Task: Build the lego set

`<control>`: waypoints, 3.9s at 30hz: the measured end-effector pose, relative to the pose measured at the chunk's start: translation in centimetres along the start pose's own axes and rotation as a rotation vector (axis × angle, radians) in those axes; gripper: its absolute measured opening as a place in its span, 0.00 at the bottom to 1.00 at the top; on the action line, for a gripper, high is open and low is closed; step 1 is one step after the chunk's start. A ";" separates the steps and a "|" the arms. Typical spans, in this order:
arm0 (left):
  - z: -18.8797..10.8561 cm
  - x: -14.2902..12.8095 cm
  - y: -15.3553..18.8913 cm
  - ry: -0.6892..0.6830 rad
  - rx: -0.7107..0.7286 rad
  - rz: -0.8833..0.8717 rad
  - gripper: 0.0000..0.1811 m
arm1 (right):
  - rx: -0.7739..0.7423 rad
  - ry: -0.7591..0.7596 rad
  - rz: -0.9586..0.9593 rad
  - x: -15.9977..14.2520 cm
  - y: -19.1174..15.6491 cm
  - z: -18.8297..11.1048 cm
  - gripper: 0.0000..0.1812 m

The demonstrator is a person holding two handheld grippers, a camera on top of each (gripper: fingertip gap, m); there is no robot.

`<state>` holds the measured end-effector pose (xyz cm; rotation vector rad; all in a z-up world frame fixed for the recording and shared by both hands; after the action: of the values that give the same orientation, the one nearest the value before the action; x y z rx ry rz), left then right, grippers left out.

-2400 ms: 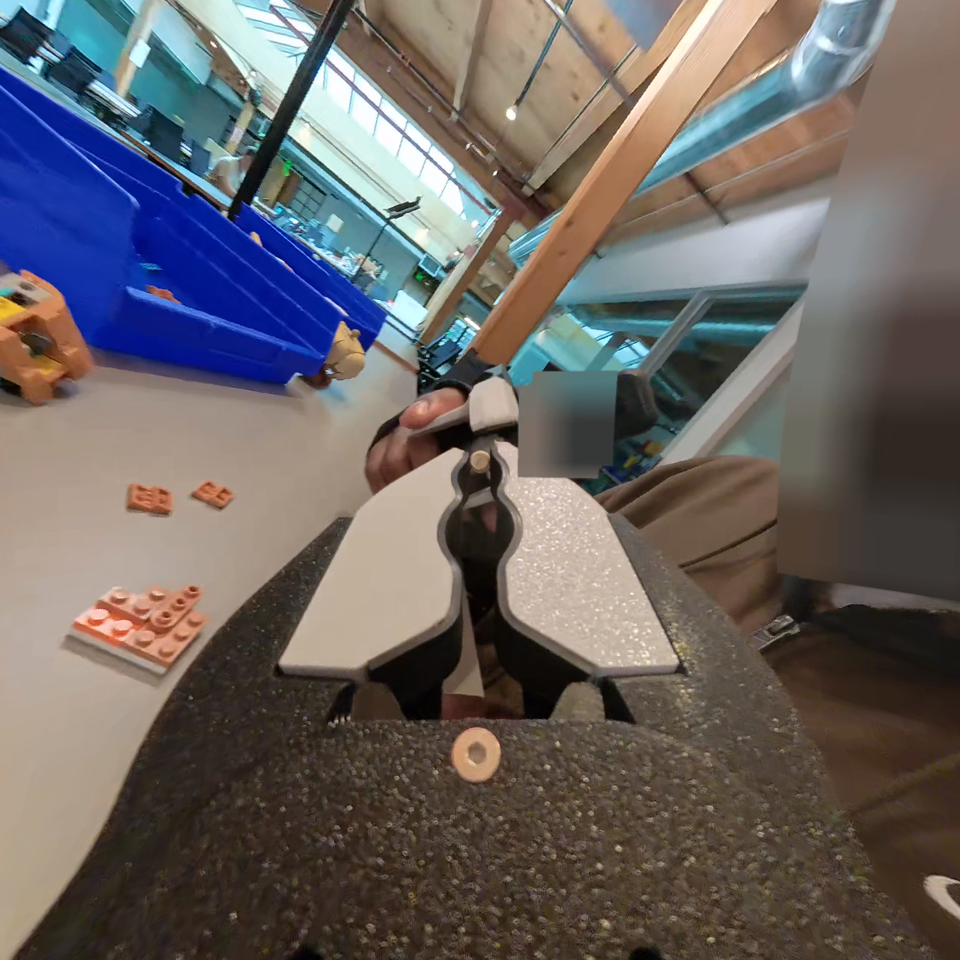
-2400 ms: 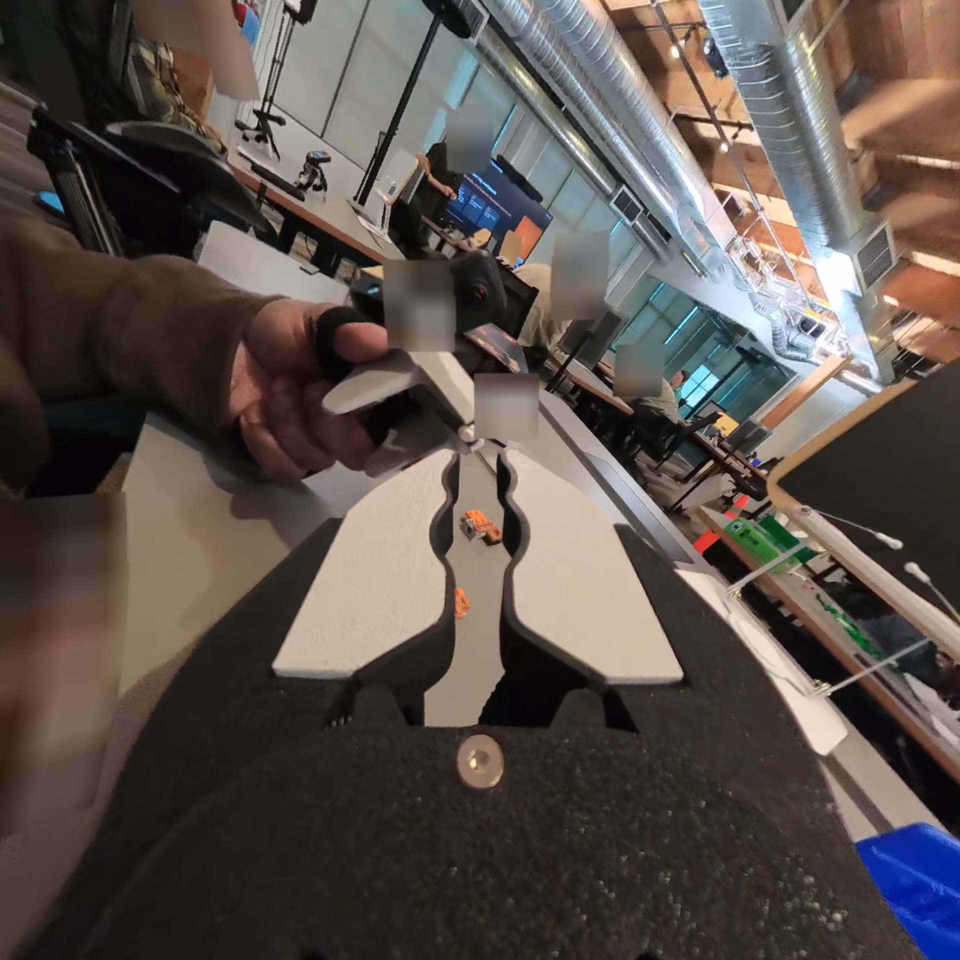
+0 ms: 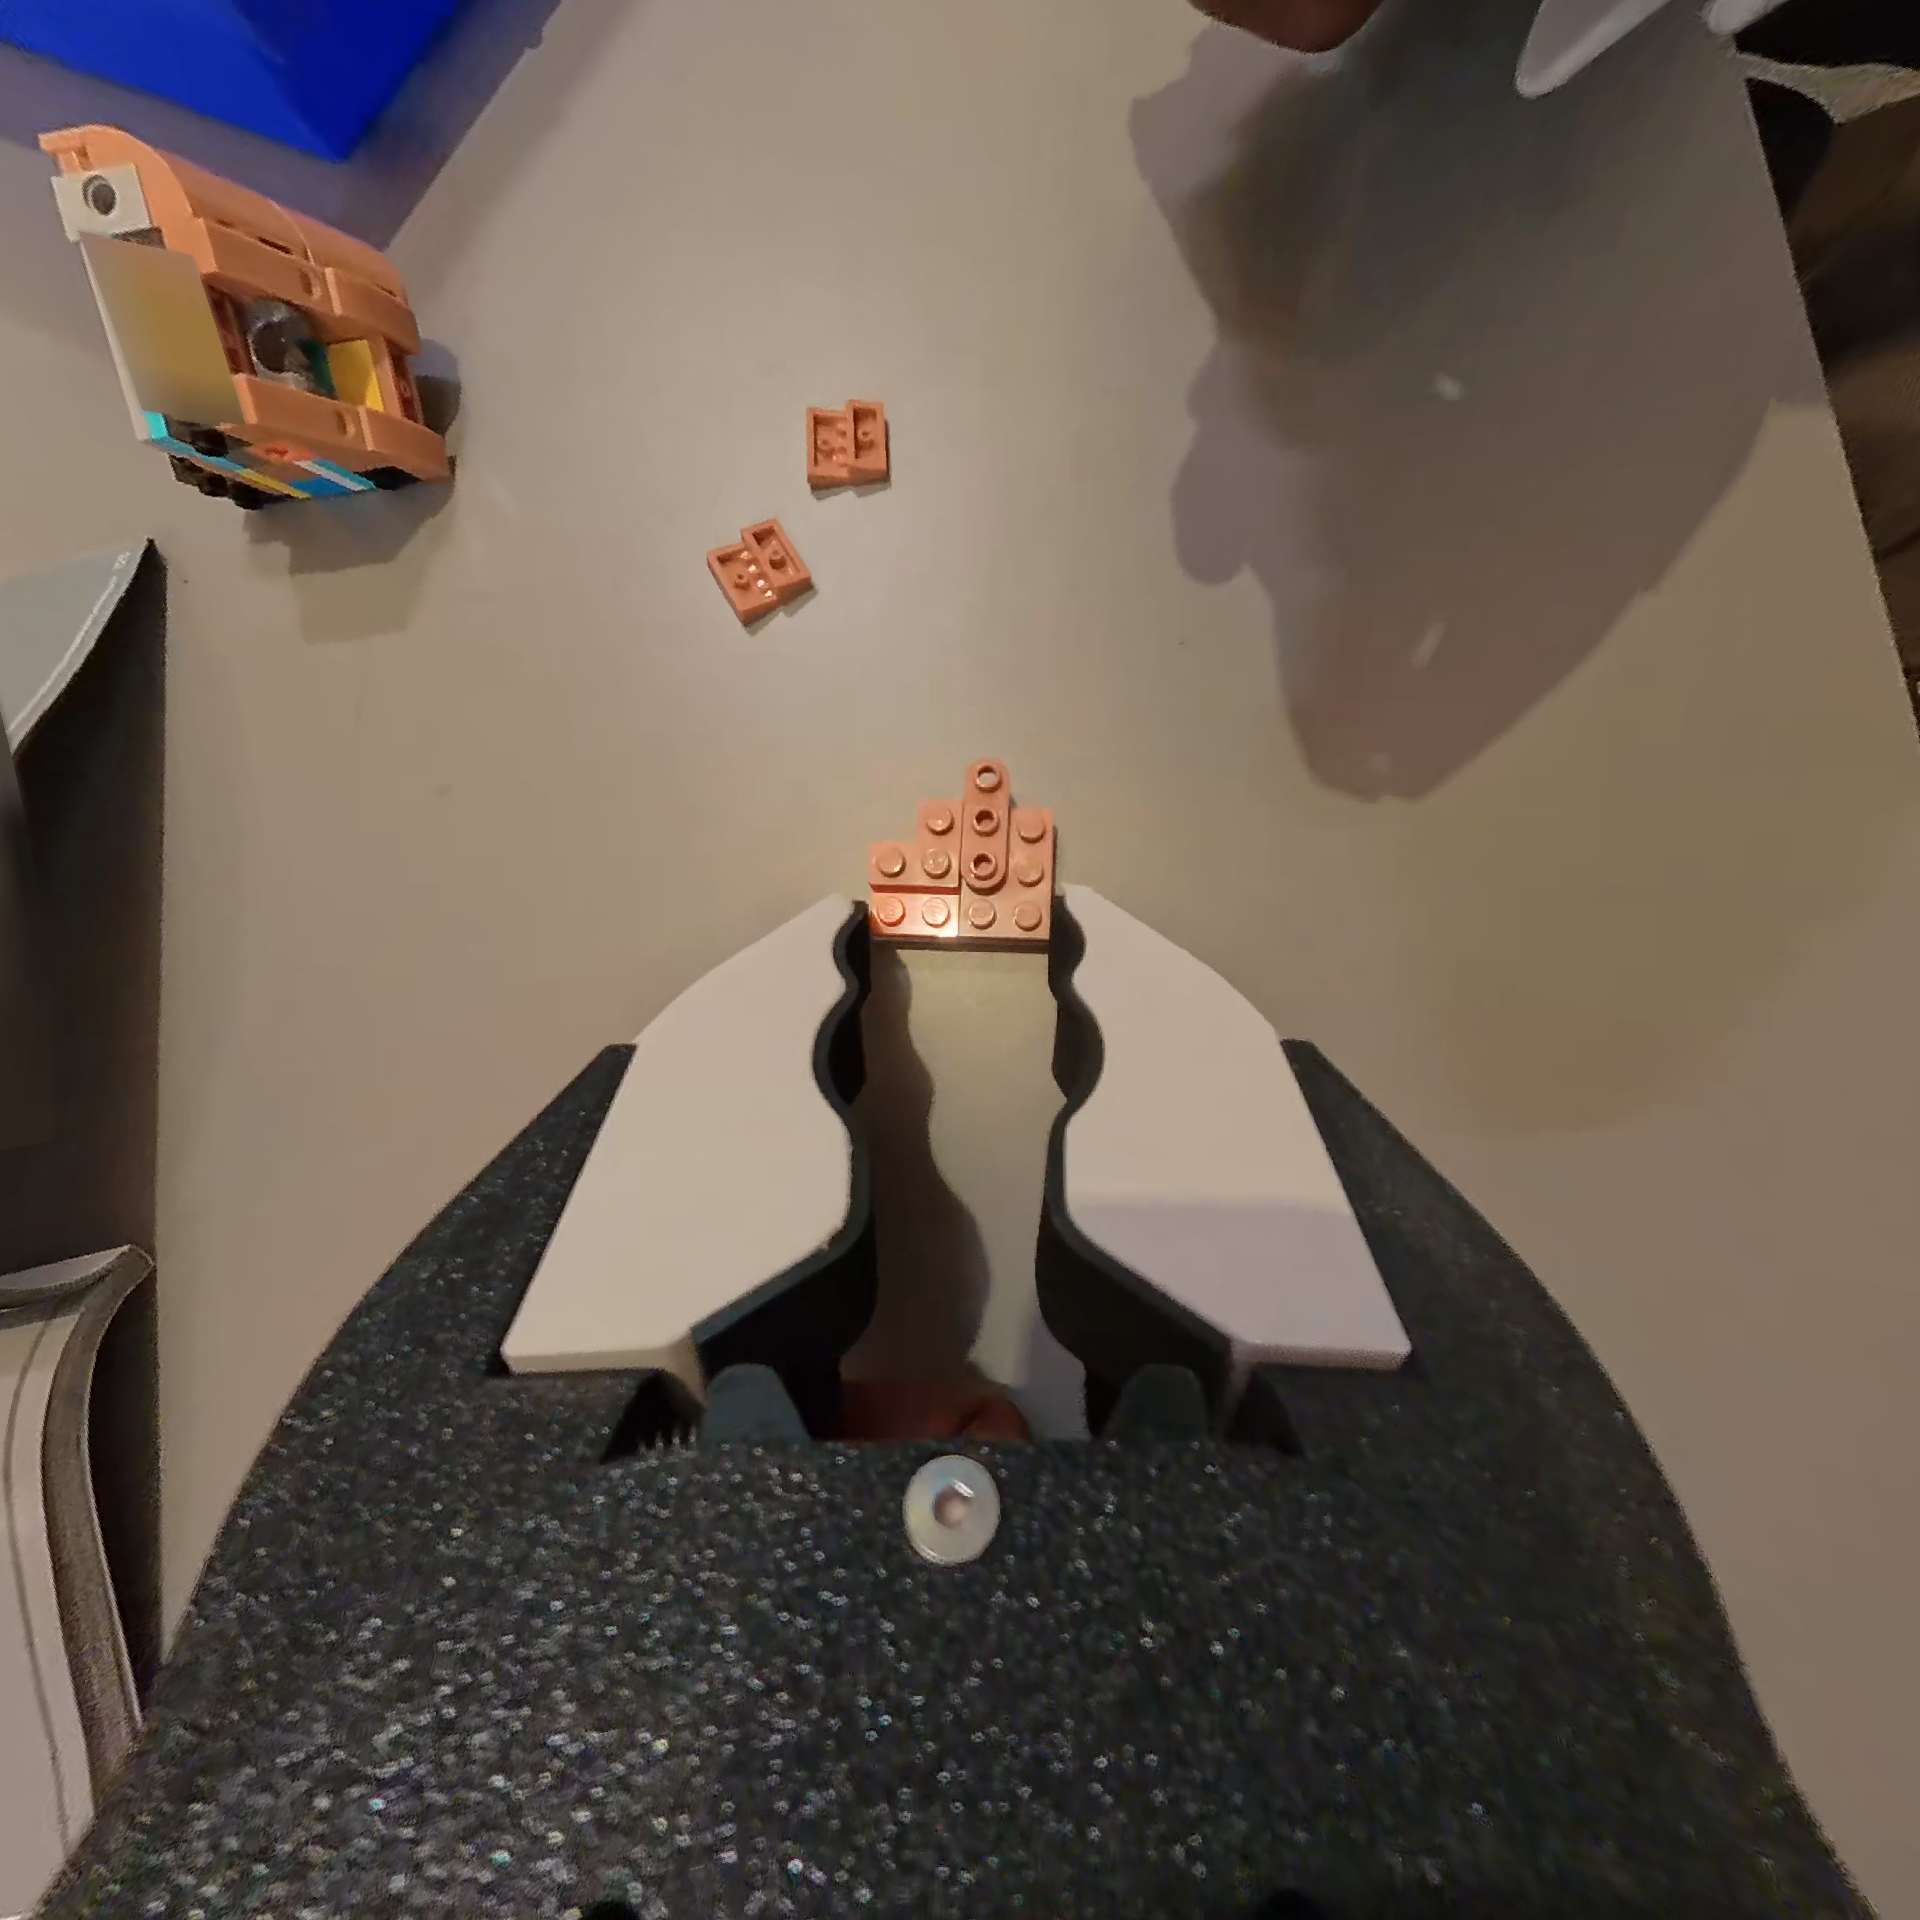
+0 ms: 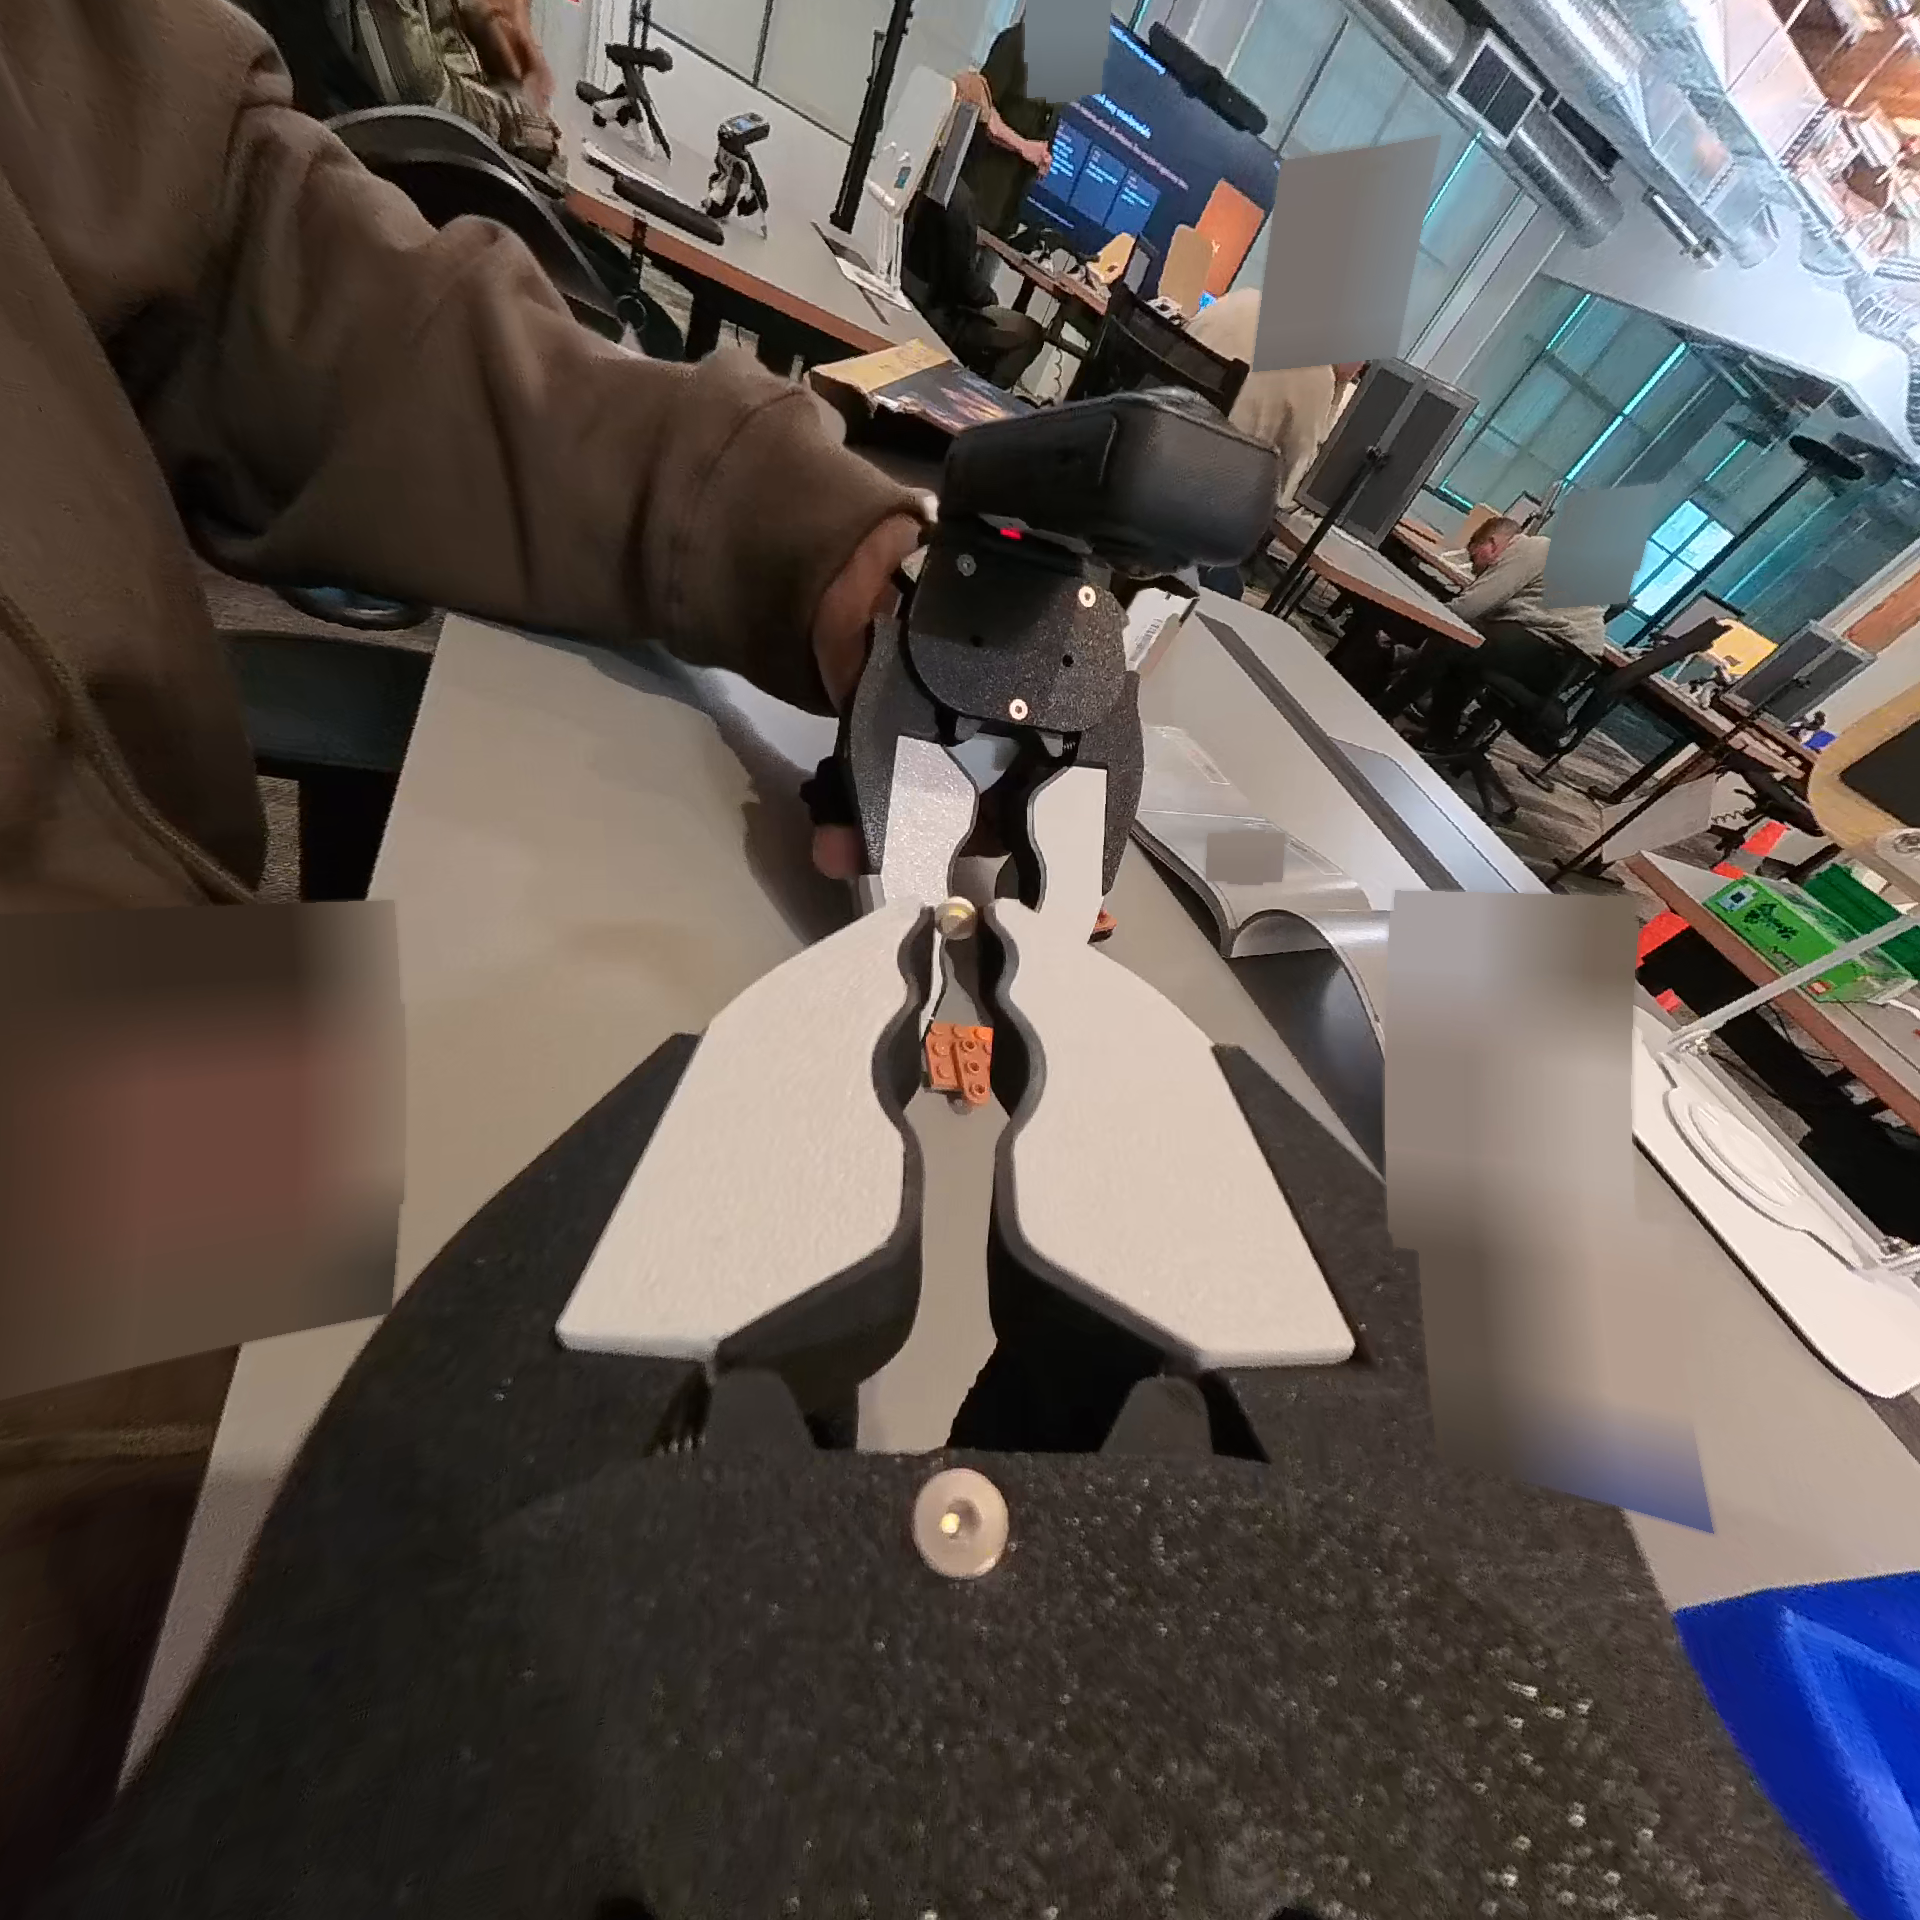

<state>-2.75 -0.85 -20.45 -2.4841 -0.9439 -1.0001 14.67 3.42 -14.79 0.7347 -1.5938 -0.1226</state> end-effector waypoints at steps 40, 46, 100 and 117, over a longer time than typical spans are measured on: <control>-0.2 2.1 6.5 0.165 0.207 -0.197 0.18 | 0.266 -0.415 -0.176 -1.9 -2.0 2.9 0.04; 0.0 2.1 6.6 0.159 0.193 -0.203 0.18 | 0.257 -0.404 -0.192 -2.0 -2.1 2.9 0.05; -2.7 4.7 4.2 0.168 -0.147 -0.344 0.18 | 0.107 -0.188 -0.744 -0.5 -1.6 2.0 0.07; -2.4 4.8 4.1 0.162 -0.172 -0.348 0.18 | 0.146 -0.197 -0.702 -0.4 -1.4 1.8 0.07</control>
<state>1.42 -2.85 -15.50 -2.3721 -1.3151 -1.4223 13.49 1.93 -16.19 1.4108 -1.4728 -0.6079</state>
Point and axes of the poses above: each gripper's, where its closed fingertips meet, z out along the fingers, x out of its top, y = z × x across the jaws, the point moved 8 cm from there along -z, back along the fingers, and after that the axes turned 5 degrees about -z, right-handed, at the moved point
